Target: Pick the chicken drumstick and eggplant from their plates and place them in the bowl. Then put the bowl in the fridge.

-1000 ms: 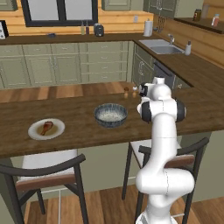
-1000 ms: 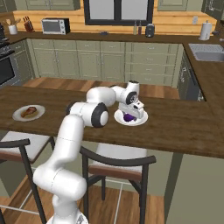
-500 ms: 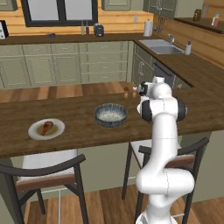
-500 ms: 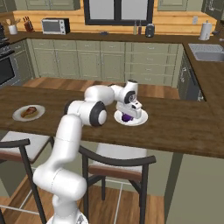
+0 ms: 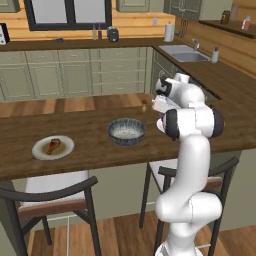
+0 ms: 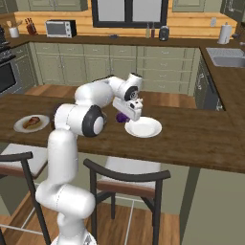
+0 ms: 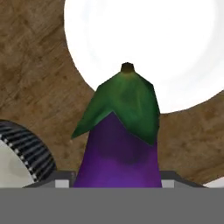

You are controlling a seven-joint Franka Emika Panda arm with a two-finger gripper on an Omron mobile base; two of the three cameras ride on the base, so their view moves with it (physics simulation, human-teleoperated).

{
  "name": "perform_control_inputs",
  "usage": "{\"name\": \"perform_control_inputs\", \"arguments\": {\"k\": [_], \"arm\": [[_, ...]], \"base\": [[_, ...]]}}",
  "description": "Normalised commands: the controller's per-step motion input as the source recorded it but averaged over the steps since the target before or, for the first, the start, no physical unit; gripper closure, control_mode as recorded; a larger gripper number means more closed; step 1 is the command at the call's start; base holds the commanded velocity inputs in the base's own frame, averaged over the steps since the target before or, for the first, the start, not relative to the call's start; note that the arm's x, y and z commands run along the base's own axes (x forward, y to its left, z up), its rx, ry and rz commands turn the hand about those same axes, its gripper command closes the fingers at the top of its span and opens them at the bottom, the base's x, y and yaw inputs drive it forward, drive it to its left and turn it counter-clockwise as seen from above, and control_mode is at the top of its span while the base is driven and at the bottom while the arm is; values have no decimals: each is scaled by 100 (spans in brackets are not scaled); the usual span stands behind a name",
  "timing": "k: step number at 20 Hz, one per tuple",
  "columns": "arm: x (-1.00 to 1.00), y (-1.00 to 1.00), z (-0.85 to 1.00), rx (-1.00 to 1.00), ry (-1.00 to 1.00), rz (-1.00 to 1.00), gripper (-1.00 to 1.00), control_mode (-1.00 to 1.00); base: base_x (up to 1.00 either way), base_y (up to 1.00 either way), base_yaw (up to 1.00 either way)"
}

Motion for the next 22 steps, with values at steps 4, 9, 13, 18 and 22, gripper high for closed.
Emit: {"name": "perform_control_inputs", "arguments": {"k": [4, 9, 13, 18, 22], "arm": [[-38, 100, 48, 3, 0, -8, 100, -100], [-4, 98, 9, 0, 0, -6, 100, -100], [30, 30, -10, 0, 2, -1, 100, -100], [59, 33, -3, 0, 4, -1, 100, -100], [8, 45, -10, 0, 2, -1, 100, -100]], "base": [[0, 0, 0], [0, 0, 0], [0, 0, 0], [0, 0, 0], [0, 0, 0]]}}
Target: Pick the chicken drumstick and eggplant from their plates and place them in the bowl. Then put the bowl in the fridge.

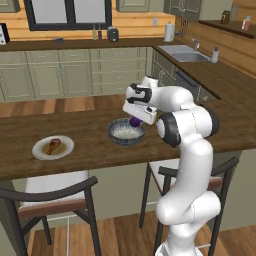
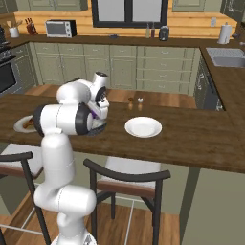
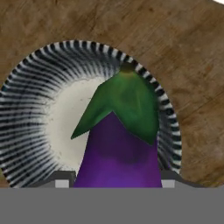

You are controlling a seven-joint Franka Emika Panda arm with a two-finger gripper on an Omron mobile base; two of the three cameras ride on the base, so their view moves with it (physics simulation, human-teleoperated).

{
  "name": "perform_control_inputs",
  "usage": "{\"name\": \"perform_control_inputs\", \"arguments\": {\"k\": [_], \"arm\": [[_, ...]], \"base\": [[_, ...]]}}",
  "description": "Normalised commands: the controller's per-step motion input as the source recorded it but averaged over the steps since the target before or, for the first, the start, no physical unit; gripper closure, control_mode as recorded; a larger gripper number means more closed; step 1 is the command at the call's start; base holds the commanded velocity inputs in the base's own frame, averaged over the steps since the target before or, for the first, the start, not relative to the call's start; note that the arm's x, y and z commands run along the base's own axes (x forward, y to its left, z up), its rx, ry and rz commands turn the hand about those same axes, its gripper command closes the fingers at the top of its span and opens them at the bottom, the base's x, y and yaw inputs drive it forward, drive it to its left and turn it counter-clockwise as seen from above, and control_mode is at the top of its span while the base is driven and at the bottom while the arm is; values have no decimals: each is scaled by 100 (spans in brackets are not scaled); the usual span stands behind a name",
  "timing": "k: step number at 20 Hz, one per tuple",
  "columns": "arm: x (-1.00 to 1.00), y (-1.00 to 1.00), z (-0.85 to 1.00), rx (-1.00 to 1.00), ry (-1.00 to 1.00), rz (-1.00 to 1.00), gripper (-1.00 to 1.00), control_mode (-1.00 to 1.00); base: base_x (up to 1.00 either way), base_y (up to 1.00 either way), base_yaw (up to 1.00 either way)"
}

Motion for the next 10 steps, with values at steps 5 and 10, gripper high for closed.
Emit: {"name": "perform_control_inputs", "arguments": {"k": [5, 10], "arm": [[-1, 35, -14, -1, 4, -4, 100, -100], [-12, 2, -34, -4, 3, -4, 100, -100]], "base": [[0, 0, 0], [0, 0, 0]]}}
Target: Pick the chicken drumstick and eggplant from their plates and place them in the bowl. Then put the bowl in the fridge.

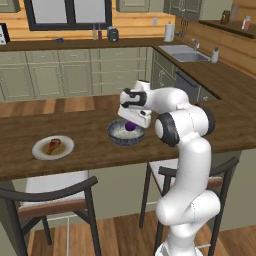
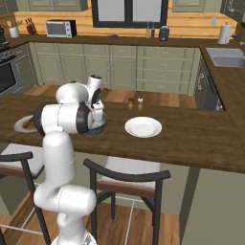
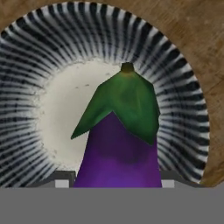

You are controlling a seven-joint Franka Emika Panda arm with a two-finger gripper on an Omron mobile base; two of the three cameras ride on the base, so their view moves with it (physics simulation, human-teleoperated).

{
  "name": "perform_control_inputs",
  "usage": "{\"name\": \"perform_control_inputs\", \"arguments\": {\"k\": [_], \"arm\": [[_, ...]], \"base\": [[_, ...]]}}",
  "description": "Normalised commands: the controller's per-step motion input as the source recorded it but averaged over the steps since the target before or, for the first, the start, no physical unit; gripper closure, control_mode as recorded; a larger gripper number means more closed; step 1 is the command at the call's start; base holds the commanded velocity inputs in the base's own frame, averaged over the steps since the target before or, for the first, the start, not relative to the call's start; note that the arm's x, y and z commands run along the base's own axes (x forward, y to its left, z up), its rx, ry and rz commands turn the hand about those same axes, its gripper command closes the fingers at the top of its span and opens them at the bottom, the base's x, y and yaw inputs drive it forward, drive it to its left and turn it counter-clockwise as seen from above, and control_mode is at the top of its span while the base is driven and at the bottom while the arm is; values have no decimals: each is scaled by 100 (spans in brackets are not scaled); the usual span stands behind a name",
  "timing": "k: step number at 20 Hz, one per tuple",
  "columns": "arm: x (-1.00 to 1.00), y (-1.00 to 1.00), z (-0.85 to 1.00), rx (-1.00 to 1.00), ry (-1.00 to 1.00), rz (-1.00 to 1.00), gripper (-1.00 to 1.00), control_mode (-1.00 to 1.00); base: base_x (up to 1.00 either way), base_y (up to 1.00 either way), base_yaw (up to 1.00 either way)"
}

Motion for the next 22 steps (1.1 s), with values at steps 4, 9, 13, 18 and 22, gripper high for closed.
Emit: {"name": "perform_control_inputs", "arguments": {"k": [4, 9, 13, 18, 22], "arm": [[-16, 0, -27, -1, 3, -2, 100, -100], [-3, 0, -22, -2, 1, -1, -100, -100], [0, 6, -10, -1, 3, 0, -100, -100], [3, 4, 0, -1, 10, 0, -100, -100], [6, 17, 39, 0, 6, 0, -100, -100]], "base": [[0, 0, 0], [0, 0, 0], [0, 0, 0], [0, 0, 0], [0, 0, 0]]}}
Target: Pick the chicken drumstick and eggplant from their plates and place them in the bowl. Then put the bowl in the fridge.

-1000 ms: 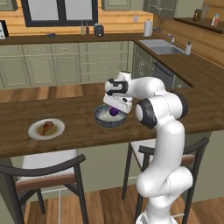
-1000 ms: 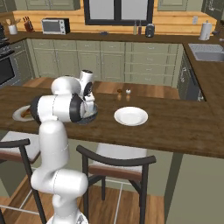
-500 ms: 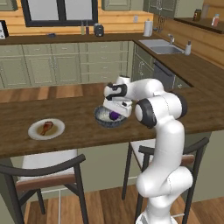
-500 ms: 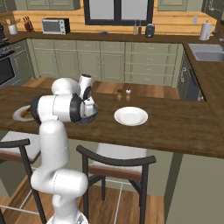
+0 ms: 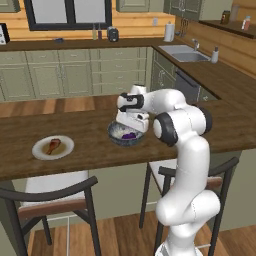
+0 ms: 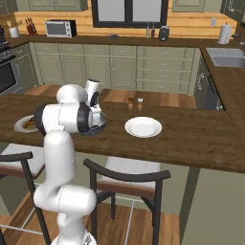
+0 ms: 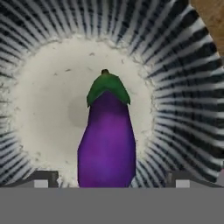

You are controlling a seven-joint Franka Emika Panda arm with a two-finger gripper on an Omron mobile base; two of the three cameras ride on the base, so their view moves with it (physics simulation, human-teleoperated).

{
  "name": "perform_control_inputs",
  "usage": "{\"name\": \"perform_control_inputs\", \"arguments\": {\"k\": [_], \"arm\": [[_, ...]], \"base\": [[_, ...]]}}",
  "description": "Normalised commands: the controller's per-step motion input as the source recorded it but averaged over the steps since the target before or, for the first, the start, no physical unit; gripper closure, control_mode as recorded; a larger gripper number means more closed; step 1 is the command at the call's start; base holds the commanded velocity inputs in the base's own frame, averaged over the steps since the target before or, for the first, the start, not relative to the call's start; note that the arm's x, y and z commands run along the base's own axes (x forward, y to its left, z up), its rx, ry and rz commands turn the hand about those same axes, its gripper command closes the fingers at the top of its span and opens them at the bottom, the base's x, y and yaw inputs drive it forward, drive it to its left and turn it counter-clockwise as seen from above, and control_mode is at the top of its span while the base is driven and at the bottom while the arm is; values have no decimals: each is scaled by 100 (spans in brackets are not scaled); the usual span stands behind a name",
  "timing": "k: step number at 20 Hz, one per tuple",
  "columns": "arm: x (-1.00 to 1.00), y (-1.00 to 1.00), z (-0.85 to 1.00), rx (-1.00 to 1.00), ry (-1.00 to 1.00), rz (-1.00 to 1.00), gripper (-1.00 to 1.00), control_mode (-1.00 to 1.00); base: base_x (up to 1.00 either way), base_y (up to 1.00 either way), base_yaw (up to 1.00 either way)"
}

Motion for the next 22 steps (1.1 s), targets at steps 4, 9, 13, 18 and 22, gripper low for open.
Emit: {"name": "perform_control_inputs", "arguments": {"k": [4, 9, 13, 18, 22], "arm": [[-22, 44, 99, -1, 0, 0, -100, -100], [-92, 33, 74, -6, 0, 1, -100, -100], [-100, 54, 42, -6, 0, 3, -100, -100], [-82, 73, 46, -1, 0, 1, -100, -100], [-53, 97, 8, -5, 0, 1, -100, -100]], "base": [[0, 0, 0], [0, 0, 0], [0, 0, 0], [0, 0, 0], [0, 0, 0]]}}
